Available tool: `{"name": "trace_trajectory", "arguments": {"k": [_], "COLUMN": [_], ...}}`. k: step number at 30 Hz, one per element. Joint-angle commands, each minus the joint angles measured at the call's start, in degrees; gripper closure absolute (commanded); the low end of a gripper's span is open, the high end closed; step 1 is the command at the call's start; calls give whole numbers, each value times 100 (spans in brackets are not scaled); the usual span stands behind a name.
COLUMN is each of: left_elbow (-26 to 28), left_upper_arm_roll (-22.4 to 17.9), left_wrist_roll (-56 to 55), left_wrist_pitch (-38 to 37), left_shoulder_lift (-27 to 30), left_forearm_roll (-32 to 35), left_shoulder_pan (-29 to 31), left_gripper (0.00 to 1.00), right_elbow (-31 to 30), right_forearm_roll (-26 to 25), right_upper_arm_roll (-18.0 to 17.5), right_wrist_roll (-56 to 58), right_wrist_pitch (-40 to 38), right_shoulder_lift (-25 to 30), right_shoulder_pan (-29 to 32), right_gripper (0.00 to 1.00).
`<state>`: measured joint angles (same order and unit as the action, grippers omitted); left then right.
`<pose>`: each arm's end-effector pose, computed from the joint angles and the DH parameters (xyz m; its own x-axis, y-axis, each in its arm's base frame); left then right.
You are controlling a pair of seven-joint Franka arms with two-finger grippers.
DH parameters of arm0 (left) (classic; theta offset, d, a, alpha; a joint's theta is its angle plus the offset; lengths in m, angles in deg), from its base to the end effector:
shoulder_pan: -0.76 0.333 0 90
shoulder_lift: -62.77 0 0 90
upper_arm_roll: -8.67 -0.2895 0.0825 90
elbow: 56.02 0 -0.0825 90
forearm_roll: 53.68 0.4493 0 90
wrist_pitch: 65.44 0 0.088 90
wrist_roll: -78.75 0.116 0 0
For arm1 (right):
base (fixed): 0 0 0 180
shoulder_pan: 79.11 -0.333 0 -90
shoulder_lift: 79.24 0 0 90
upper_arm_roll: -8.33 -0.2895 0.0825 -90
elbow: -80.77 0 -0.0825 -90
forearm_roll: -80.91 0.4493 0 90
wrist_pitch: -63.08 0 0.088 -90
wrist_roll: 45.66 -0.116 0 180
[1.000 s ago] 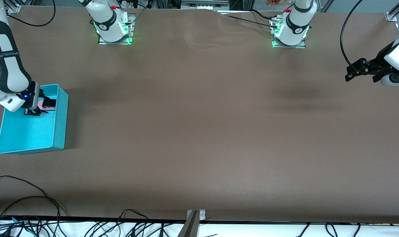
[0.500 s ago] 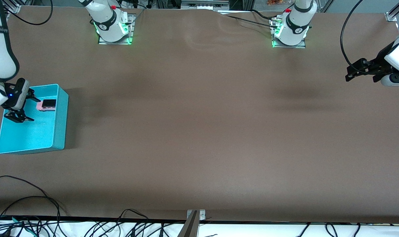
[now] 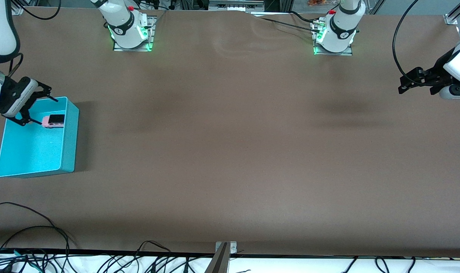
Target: Wind and store pink jeep toy
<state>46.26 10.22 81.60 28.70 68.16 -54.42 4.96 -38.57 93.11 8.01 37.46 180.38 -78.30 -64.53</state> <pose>0.5927 0.0256 0.5369 0.9989 -0.0024 -0.0474 -0.0018 -0.9999 0.0127 0.5835 -0.1346 0.3663 0.4484 0.8753 0.1811 0.8931 -0.4471 -0.0504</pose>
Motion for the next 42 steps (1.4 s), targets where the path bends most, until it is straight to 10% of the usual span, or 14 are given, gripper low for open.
{"name": "trace_trajectory", "arguments": {"k": [1,27,42], "left_elbow": [-191,-191,-191], "left_upper_arm_roll": [3,3,3], "left_wrist_roll": [-39,-39,-39], "left_wrist_pitch": [-98,-98,-98], "left_shoulder_lift": [-91,-91,-91], "left_forearm_roll": [91,91,83], "left_shoulder_pan": [2,2,2], "left_gripper": [0,0,0], "right_elbow": [236,2029,2249], "right_forearm_roll": [-129,-692,-1817], "right_upper_arm_roll": [33,-46,24], "right_wrist_roll": [-1296,-7537,-7591], "right_wrist_pitch": [-515,-2044,-2282], "right_shoulder_lift": [178,161,169], "right_shoulder_pan": [-359,-1229,-1256], "right_gripper": [0,0,0]}}
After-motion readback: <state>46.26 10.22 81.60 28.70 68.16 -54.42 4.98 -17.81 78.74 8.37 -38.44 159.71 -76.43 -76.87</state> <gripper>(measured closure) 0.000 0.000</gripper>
